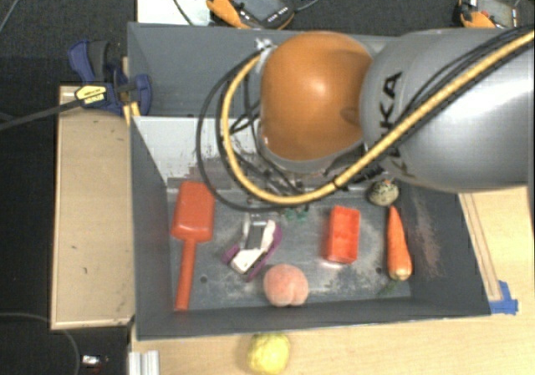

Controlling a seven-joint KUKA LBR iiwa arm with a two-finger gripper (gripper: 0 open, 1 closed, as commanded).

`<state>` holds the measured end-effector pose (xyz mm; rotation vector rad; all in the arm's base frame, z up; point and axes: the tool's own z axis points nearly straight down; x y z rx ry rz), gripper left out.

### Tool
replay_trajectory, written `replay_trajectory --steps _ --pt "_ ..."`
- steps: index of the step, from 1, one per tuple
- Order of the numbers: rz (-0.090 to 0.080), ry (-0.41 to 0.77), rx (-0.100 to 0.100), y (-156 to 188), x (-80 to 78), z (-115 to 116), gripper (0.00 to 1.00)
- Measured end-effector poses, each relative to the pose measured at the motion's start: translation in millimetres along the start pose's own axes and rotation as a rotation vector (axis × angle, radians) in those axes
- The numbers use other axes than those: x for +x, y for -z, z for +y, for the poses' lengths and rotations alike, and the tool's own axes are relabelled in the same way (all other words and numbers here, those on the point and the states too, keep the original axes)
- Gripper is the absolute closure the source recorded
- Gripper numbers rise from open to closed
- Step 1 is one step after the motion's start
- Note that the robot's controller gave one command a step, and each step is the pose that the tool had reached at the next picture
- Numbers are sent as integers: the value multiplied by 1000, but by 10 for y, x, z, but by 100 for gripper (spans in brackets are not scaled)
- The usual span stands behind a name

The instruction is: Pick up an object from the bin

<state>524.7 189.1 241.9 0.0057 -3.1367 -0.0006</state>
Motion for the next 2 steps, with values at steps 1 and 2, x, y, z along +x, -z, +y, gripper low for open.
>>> replay_trajectory --steps 1,2 --pt "-8 -5 -1 42 -18 -12 0" --pt "-10 267 0 -701 -44 -188 0"
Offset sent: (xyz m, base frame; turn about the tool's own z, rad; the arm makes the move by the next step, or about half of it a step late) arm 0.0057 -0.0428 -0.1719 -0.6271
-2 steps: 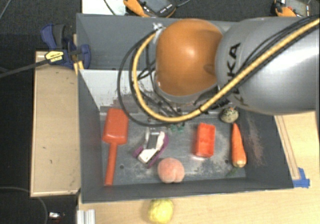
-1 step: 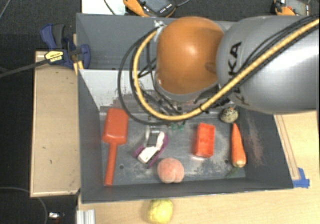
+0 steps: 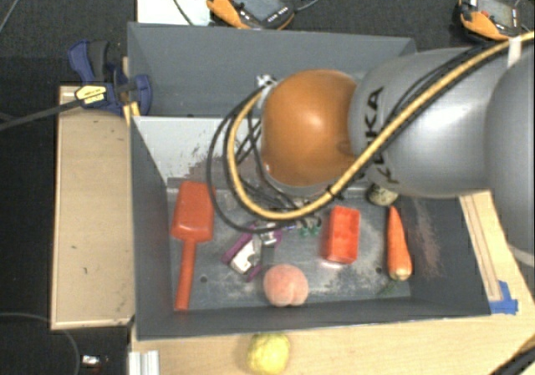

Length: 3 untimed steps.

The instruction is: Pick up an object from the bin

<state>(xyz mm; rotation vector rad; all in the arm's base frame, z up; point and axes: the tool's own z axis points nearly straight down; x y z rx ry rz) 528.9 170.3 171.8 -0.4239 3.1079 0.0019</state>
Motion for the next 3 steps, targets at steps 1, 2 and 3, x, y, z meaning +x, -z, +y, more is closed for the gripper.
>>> replay_trajectory --steps 1,2,3 --pt "0 118 -1 -110 87 -196 0" --pt "4 445 -2 -392 65 -251 0" --pt "-4 395 -2 -1012 -50 -282 0"
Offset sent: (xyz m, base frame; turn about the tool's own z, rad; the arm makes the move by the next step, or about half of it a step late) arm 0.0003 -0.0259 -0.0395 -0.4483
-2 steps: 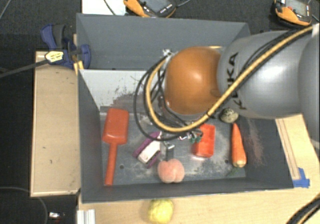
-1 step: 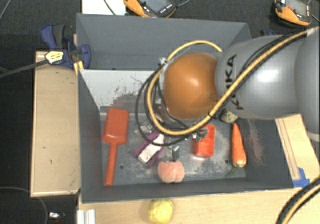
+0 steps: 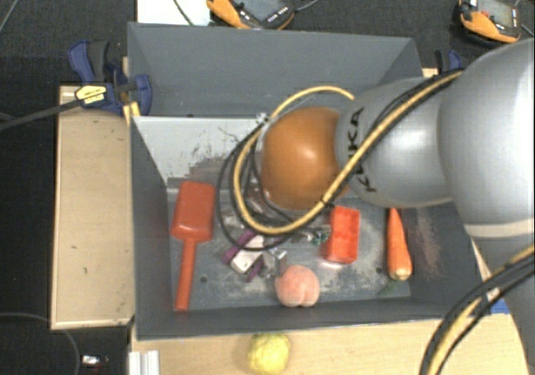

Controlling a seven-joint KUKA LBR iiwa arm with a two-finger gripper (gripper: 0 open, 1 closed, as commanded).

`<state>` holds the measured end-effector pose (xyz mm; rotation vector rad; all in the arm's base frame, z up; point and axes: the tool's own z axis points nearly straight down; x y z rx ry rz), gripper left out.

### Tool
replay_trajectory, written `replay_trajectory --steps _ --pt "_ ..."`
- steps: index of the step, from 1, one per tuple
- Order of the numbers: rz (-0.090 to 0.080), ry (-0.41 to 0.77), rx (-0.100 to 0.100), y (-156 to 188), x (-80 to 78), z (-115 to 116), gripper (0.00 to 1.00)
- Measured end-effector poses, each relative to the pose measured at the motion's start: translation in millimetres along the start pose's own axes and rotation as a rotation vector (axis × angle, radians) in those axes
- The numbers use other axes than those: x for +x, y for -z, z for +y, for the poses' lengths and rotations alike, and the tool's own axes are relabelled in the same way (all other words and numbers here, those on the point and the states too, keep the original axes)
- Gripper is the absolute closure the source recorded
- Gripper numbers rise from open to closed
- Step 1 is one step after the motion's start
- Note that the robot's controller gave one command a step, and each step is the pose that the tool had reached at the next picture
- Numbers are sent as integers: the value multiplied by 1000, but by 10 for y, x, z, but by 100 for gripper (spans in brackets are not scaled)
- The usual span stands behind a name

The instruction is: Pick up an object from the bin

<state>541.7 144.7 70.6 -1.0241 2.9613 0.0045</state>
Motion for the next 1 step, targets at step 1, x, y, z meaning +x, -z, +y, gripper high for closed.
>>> replay_trajectory --steps 1 --pt "-6 296 4 -5 27 -97 100"
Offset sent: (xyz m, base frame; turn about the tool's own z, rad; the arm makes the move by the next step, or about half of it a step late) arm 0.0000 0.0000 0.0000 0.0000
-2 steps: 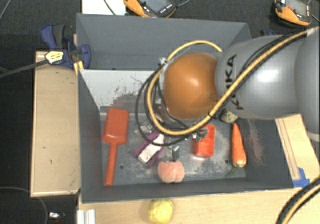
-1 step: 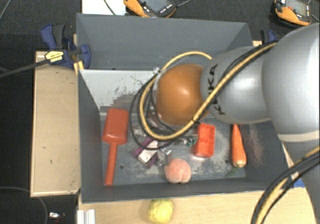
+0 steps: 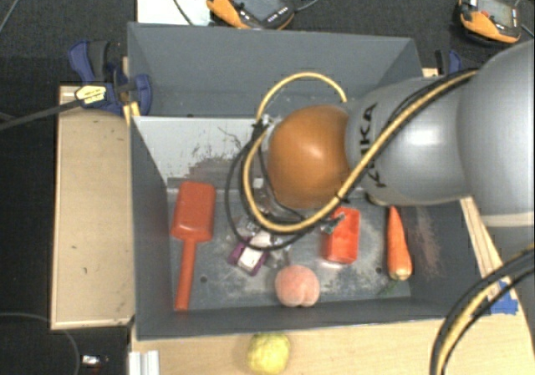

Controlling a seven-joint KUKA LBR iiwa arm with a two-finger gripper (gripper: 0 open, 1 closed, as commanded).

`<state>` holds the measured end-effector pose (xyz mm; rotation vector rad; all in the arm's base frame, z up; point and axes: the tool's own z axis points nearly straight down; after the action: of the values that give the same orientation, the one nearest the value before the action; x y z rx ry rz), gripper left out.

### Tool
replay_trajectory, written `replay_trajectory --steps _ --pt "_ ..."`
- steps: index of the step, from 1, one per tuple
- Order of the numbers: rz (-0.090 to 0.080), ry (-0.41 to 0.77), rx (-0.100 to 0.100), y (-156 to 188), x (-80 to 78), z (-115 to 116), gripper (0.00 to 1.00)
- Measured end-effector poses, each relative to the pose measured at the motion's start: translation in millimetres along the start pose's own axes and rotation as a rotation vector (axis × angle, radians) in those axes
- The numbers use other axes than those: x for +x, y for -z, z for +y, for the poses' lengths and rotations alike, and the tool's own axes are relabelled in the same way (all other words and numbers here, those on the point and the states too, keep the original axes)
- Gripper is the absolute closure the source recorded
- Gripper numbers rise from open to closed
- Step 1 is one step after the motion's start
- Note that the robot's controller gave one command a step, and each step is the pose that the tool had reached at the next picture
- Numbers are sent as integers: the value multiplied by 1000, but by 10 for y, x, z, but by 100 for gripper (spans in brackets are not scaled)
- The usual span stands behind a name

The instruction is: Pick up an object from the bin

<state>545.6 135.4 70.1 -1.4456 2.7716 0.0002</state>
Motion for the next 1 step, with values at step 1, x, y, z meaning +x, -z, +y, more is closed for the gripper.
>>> replay_trajectory --steps 1 --pt "0 -1 0 0 0 1 100"
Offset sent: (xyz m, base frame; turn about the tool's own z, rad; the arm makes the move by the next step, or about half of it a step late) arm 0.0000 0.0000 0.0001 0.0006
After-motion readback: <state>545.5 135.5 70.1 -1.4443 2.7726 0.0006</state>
